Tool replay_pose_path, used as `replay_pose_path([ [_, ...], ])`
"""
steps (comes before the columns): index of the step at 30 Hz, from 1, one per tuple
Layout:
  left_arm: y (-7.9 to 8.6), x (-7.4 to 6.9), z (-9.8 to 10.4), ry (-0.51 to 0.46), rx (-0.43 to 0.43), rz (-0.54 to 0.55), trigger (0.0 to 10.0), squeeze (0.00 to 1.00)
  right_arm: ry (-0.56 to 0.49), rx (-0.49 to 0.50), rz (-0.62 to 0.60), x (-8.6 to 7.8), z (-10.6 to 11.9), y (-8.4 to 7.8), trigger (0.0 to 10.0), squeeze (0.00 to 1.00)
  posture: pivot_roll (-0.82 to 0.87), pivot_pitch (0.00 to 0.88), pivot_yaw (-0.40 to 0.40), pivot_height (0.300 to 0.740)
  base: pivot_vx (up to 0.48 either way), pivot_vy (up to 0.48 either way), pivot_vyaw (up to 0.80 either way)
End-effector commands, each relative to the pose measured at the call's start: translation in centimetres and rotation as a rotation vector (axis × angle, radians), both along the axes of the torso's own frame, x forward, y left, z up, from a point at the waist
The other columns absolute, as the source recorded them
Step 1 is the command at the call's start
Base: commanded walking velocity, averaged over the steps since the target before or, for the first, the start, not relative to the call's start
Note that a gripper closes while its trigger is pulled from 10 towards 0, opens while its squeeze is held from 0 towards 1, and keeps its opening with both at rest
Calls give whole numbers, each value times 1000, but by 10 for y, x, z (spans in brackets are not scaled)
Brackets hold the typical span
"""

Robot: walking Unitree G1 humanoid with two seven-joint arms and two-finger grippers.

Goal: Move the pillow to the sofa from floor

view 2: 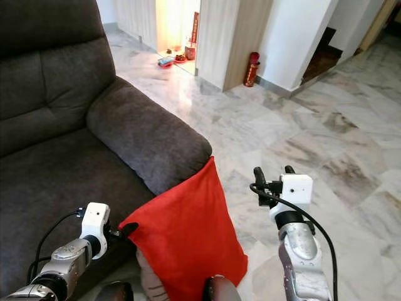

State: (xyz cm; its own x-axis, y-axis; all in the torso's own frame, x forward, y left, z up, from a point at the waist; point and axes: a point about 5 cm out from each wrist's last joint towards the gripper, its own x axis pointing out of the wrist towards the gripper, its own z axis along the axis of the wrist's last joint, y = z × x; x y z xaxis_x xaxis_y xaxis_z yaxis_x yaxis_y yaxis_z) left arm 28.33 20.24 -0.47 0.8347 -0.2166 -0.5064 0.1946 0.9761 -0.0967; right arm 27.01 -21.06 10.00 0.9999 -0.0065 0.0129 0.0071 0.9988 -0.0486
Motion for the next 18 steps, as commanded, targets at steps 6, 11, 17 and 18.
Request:
replay_pose_path([
  [6,8,-1,-1,9,-17,51,10000,0,27,-22,11,-15,7,-10,10000,0,-187,0,-191,637,0,0,0],
  [11,12,-3,-2,14,-4,69,10000,0,37,-25,23,-19,9,-11,10000,0,-193,0,-202,637,0,0,0],
  [17,25,-9,-6,36,43,165,10000,0,41,-24,49,-28,16,-6,10000,0,-217,0,-219,637,0,0,0],
  [18,27,-10,-6,38,50,180,10000,0,43,-25,53,-30,17,-6,10000,0,-218,0,-220,637,0,0,0],
])
